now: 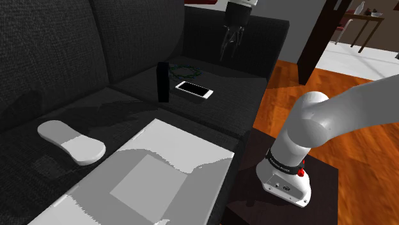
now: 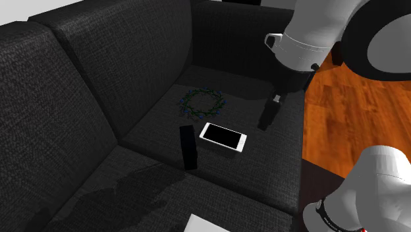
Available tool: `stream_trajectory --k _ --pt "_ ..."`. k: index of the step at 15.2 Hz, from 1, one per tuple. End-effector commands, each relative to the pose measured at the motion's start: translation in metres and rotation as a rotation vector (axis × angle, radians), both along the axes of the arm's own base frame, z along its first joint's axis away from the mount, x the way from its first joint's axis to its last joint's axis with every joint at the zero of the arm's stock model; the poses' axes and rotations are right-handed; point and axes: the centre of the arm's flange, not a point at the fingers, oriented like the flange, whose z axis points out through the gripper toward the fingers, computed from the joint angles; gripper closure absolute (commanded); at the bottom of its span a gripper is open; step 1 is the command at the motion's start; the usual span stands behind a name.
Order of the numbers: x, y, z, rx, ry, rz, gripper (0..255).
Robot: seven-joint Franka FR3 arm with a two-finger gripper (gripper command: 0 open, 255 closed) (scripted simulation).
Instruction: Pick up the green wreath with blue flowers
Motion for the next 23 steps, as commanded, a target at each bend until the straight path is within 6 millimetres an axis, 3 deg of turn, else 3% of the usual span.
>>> stream_trajectory --k 1,23 --pt "0.000 0.000 0.000 0.000 0.000 0.000 0" --pt "0.244 -0.148 -0.100 -0.075 0.143 0.077 0"
